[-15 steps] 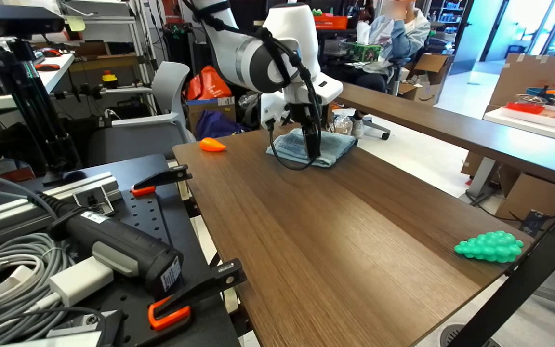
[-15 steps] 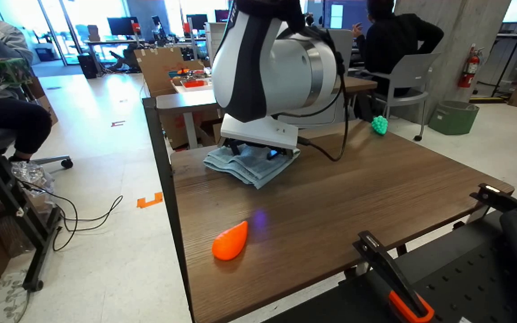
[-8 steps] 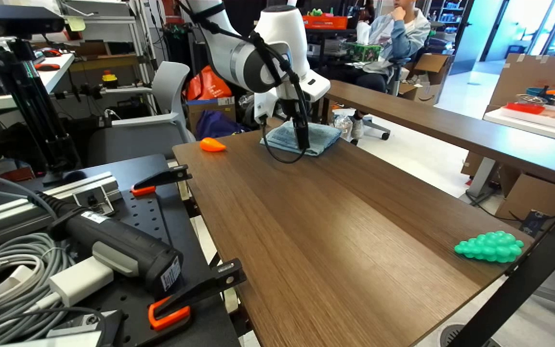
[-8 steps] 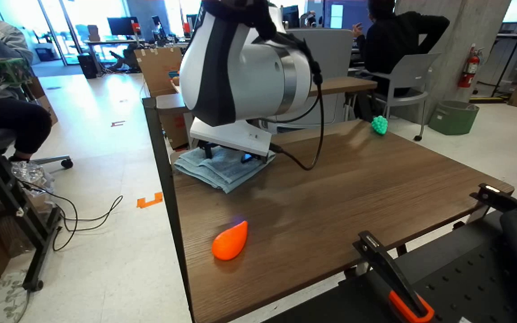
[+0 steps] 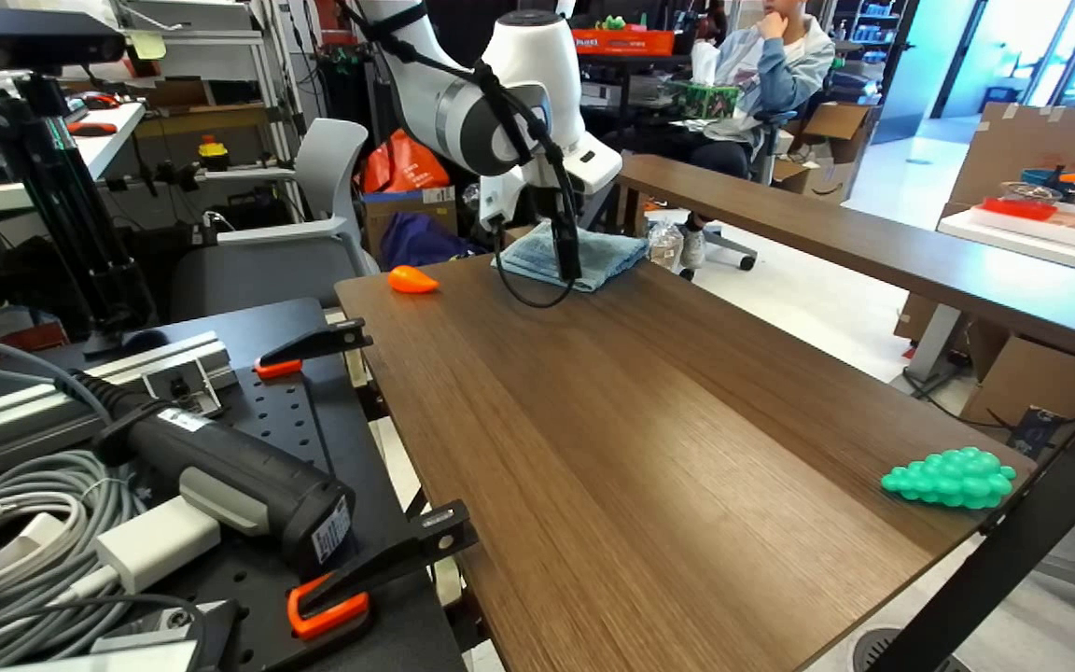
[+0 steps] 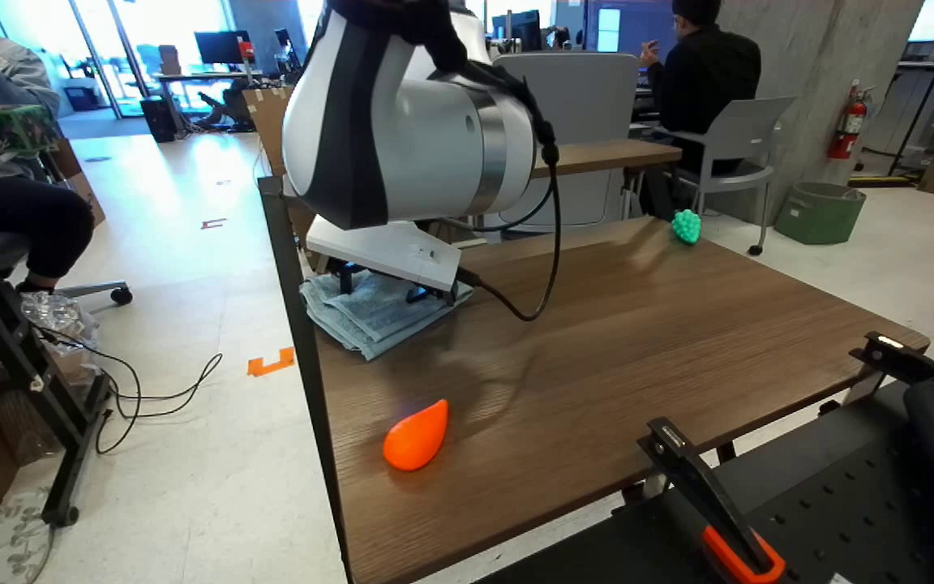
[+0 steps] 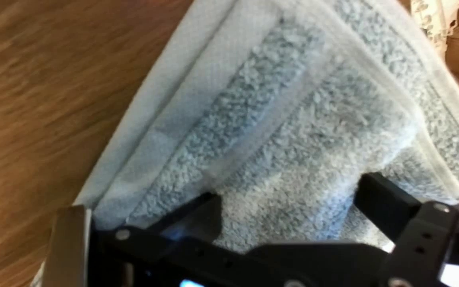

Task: Use the cloth to wipe

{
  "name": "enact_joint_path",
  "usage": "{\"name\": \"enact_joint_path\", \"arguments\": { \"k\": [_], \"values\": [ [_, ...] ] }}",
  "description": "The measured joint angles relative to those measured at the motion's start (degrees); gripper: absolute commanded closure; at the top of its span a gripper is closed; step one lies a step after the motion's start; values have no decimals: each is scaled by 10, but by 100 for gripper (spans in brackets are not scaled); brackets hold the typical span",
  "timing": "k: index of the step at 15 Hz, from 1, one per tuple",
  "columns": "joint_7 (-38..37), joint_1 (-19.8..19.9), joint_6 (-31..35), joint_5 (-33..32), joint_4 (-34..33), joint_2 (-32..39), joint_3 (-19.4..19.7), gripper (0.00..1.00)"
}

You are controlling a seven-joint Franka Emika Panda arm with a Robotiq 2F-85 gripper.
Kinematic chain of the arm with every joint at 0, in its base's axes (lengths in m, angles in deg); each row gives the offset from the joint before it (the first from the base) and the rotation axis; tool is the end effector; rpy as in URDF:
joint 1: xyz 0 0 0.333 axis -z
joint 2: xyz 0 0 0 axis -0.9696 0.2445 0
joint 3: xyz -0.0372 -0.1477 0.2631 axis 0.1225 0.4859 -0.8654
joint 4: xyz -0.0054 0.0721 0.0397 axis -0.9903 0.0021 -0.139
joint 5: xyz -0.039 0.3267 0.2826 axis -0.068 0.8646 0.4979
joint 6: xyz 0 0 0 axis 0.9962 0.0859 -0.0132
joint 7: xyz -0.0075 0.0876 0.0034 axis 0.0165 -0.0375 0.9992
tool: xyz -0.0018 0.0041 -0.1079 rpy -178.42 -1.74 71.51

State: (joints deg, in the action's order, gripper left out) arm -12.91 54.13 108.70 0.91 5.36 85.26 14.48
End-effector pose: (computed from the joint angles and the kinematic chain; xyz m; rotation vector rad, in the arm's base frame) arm 0.6530 0.2651 0.0453 -2.7884 0.6041 -0.4071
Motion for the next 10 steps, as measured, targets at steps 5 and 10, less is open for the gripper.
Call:
{"name": "enact_joint_path", "arguments": {
  "k": [5, 10],
  "values": [
    [-11, -37, -2, -2, 32, -16, 80, 0],
    [-18, -82, -36, -24, 123, -53, 182, 0]
  ]
}}
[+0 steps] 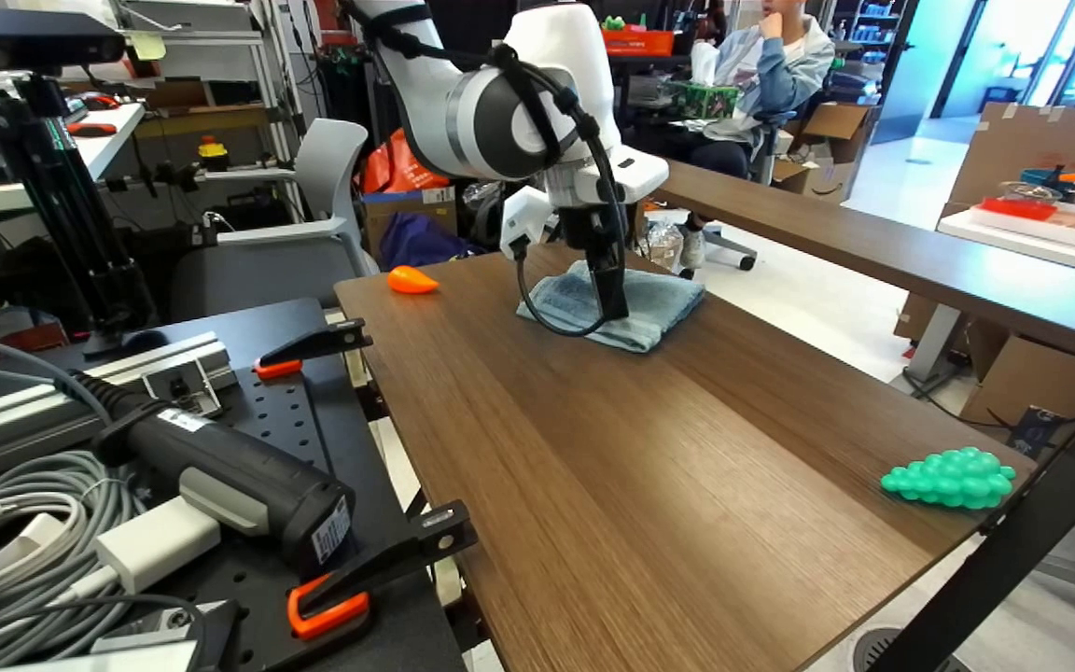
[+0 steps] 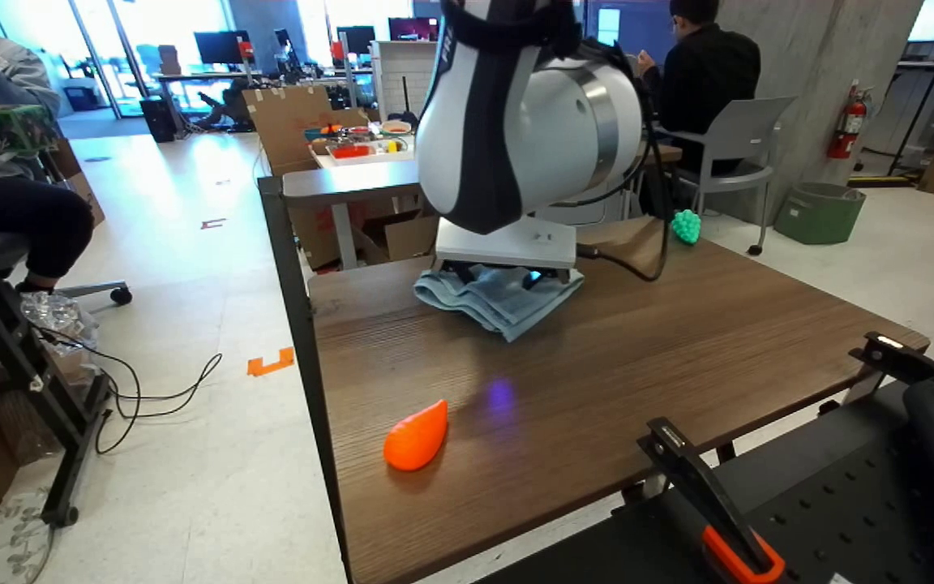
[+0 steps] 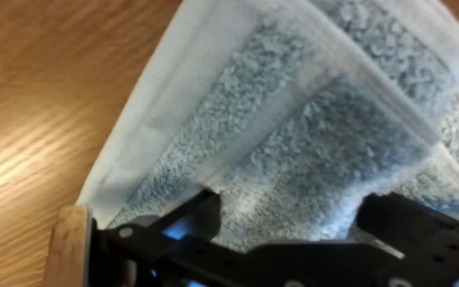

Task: Use the cloth to wipe

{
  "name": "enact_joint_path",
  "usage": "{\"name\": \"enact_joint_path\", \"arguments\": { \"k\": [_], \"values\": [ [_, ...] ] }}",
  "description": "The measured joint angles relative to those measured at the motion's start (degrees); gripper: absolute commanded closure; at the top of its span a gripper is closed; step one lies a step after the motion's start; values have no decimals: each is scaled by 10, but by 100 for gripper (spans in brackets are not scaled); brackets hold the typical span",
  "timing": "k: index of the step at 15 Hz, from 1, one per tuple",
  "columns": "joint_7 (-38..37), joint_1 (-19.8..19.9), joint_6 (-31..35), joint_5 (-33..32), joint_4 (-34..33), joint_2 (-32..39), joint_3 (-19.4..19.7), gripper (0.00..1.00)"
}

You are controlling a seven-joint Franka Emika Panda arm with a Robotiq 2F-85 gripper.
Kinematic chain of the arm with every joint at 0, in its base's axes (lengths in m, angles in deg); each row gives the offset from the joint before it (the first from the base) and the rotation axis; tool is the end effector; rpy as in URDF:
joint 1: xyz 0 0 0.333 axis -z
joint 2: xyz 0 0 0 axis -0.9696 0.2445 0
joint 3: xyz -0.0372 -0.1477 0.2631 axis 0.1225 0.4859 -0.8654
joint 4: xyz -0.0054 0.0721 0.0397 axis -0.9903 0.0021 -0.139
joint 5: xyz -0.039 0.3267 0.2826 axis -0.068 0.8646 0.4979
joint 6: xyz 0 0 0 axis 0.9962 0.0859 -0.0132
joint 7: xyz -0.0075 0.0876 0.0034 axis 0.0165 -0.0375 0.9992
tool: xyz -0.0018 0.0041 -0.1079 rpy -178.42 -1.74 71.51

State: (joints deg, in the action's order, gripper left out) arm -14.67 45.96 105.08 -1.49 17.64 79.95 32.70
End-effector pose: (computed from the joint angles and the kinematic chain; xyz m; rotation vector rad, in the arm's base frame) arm 0.6336 0.1393 0.0418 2.9919 -0.6870 0.4348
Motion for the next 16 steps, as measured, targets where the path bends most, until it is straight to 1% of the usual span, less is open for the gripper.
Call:
{"name": "enact_joint_path", "arguments": {
  "k": [2, 4, 10, 13, 16],
  "values": [
    [1, -7, -17, -28, 33, -15, 13, 0],
    [1, -14, -32, -58, 56, -31, 18, 0],
    [2, -67, -74, -150, 112, -69, 33, 0],
    [7, -87, -114, -194, 130, -86, 36, 0],
    [10, -90, -158, -243, 136, -96, 39, 0]
  ]
}}
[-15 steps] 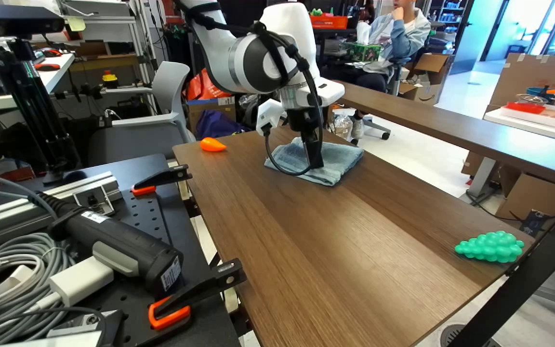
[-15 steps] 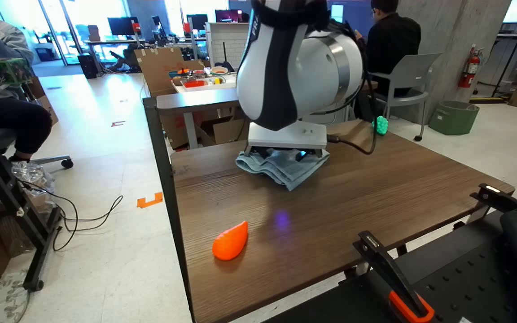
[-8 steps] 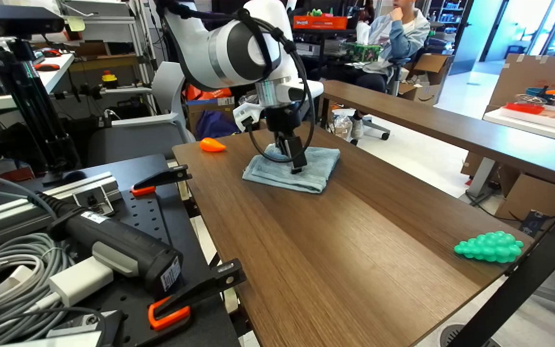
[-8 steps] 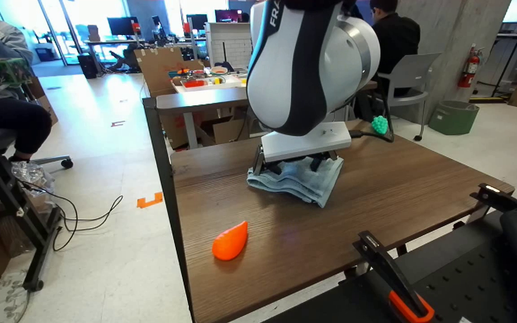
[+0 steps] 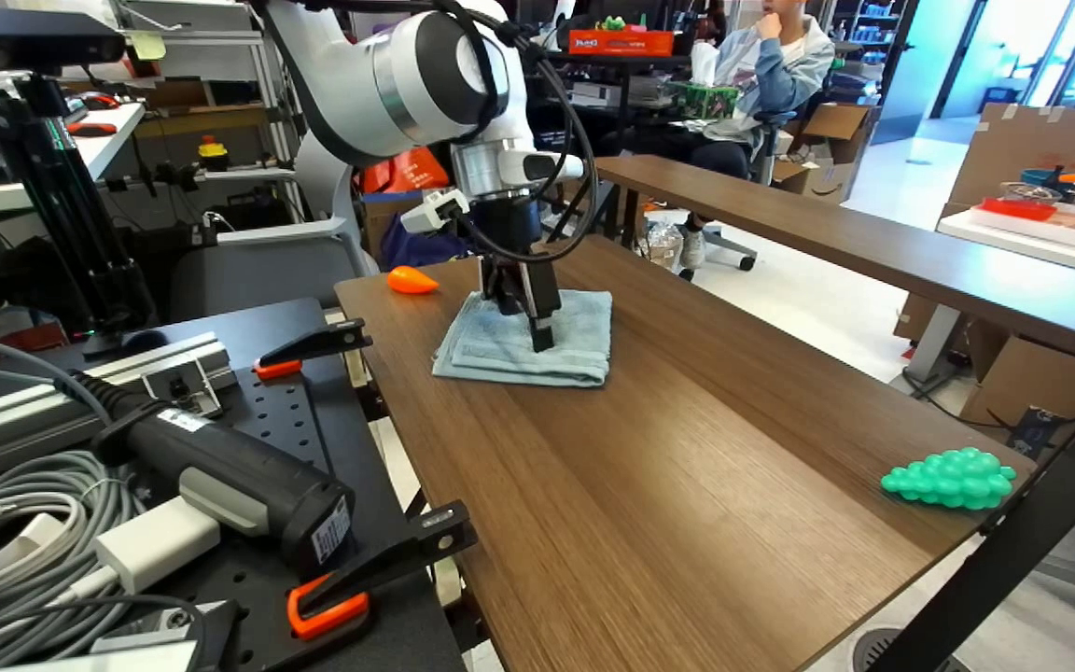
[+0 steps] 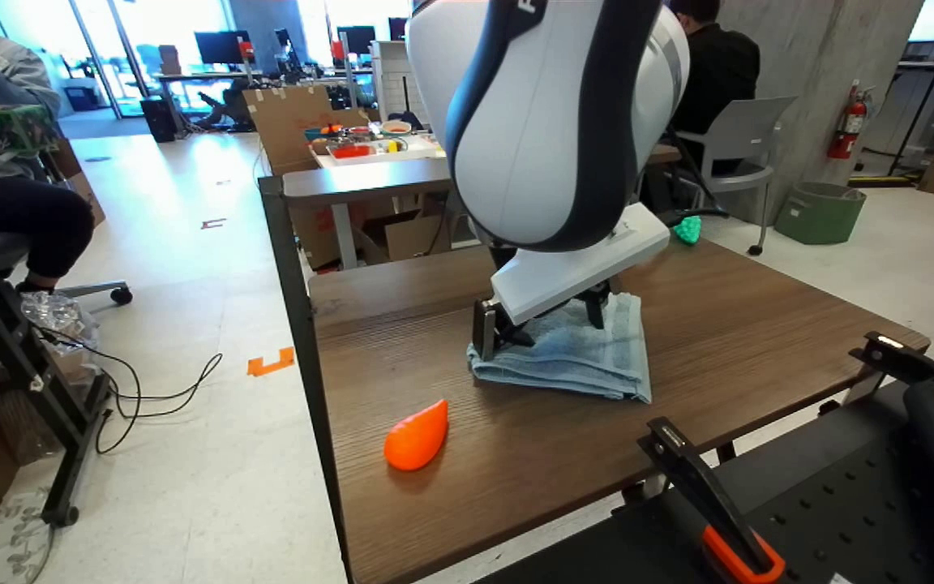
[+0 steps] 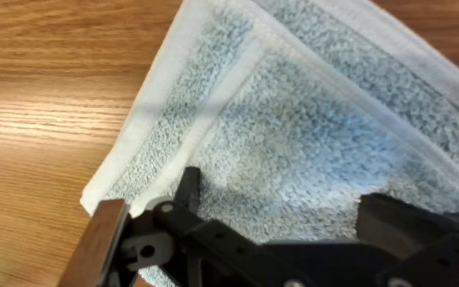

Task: Use the cloth to wipe

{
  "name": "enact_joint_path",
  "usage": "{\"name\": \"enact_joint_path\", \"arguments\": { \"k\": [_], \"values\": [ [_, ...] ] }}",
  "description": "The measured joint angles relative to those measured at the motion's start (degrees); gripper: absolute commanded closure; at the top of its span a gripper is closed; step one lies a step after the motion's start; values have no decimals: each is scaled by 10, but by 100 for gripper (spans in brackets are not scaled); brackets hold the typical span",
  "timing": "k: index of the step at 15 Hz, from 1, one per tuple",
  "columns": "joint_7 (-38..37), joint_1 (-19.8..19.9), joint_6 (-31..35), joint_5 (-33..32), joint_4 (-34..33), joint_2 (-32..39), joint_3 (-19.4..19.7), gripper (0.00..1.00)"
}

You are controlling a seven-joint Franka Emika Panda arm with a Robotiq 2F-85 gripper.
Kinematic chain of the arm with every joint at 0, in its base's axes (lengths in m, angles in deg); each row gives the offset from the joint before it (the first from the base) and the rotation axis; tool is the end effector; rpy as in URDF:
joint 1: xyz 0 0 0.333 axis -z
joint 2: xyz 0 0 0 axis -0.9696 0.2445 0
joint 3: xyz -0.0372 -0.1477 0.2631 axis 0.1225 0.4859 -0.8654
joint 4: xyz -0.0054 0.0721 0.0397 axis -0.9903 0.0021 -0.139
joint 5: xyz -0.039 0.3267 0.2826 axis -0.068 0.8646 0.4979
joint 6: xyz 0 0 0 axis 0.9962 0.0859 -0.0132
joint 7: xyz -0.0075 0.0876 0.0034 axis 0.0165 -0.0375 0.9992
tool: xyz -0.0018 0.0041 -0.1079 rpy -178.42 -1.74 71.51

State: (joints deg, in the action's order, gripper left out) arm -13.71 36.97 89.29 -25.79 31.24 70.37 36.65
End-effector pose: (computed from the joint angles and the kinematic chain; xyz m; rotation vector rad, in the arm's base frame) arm 0.5387 0.1619 0.0414 2.7705 -0.0141 0.0596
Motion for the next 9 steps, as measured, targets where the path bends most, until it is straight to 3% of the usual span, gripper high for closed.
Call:
{"name": "enact_joint_path", "arguments": {
  "k": [9],
  "values": [
    [-1, 4, -5, -17, 1, -1, 4, 0]
  ]
}}
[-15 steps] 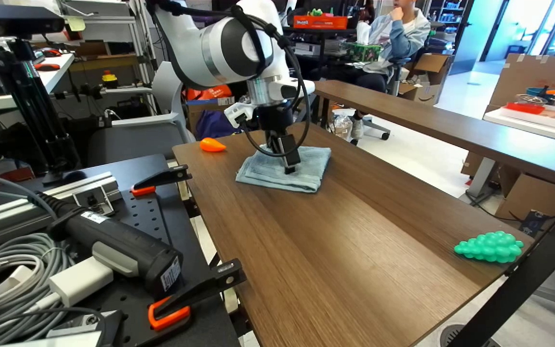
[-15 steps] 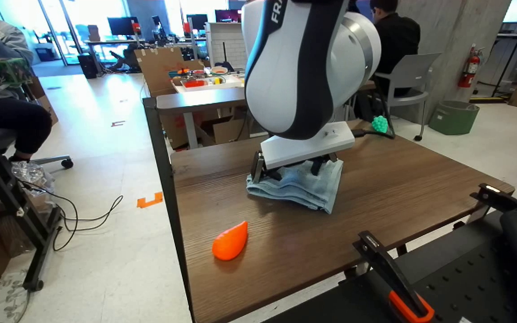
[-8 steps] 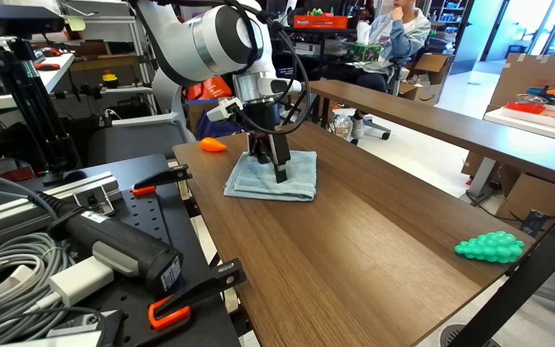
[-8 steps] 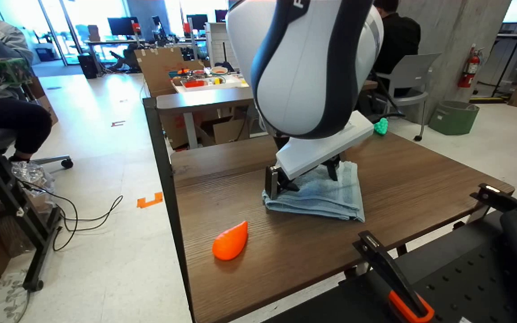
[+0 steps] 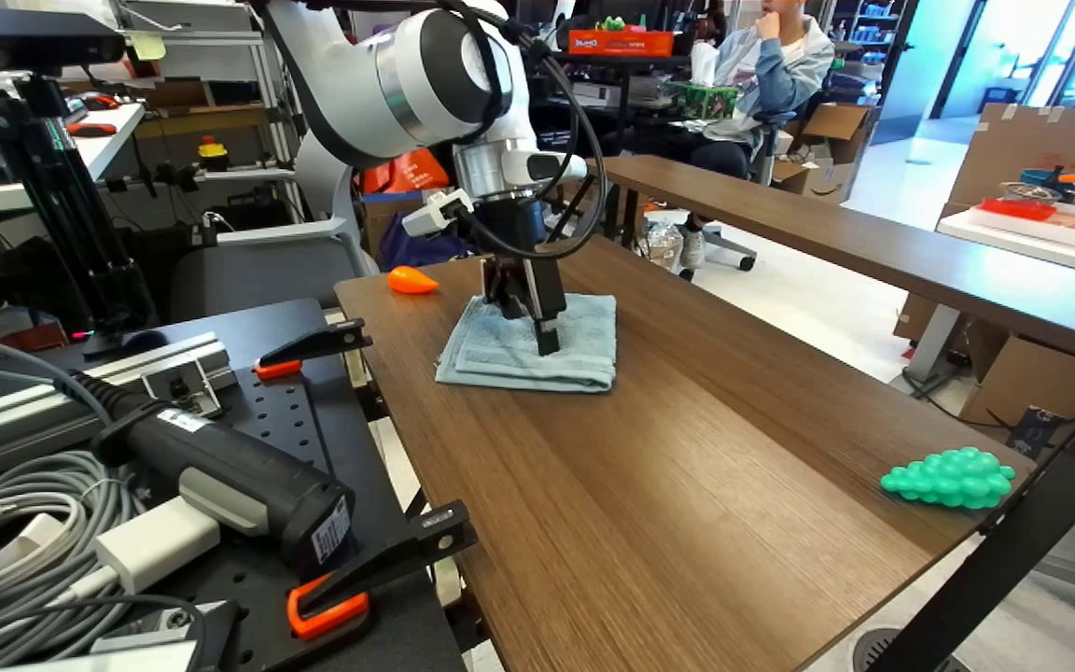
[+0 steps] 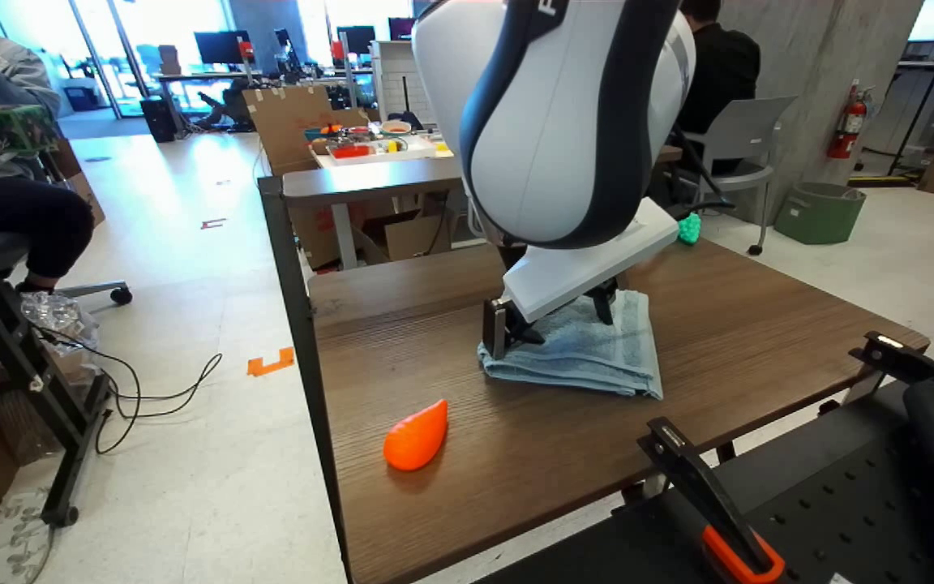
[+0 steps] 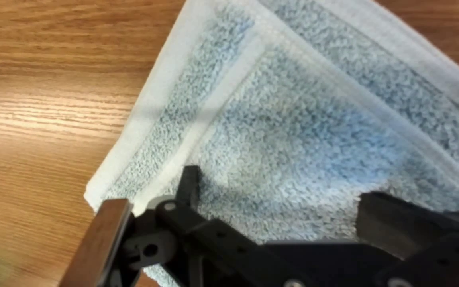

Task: Use the cloth to wipe

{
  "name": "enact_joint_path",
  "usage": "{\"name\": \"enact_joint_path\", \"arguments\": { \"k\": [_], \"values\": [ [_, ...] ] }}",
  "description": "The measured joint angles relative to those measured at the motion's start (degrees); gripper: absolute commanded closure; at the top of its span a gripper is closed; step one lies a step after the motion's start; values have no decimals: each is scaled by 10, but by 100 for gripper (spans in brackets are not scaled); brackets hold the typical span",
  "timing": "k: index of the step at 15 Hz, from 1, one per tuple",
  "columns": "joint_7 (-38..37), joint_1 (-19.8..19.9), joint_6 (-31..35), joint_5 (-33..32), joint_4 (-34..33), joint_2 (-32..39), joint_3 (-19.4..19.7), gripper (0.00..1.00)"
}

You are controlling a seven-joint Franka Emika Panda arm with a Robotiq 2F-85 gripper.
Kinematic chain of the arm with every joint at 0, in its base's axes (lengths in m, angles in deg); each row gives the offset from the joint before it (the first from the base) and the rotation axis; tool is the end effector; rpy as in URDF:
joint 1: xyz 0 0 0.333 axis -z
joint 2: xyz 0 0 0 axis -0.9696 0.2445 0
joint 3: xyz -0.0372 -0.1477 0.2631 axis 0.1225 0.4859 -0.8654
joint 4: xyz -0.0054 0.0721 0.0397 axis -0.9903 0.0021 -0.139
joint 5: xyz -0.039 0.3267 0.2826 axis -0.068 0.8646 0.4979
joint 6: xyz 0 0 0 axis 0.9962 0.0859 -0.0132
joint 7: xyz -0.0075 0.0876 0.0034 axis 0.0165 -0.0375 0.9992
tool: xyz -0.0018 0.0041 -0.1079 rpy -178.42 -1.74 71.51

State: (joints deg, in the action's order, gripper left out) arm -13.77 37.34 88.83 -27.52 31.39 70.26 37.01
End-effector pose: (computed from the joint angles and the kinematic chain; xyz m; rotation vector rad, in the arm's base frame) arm 0.5395 0.1545 0.0417 2.7506 0.0046 0.0549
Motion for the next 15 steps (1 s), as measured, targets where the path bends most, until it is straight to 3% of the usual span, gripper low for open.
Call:
{"name": "enact_joint_path", "arguments": {
  "k": [5, 8, 11, 13, 15],
  "values": [
    [14, 40, 19, 0, 3, -2, -25, 0],
    [33, 58, 75, -1, 34, -10, -28, 0],
    [78, 66, 86, -13, 64, -24, -25, 0],
    [79, 50, 93, -55, 90, -32, 1, 0],
    [60, 6, 127, -118, 123, -33, 62, 0]
  ]
}}
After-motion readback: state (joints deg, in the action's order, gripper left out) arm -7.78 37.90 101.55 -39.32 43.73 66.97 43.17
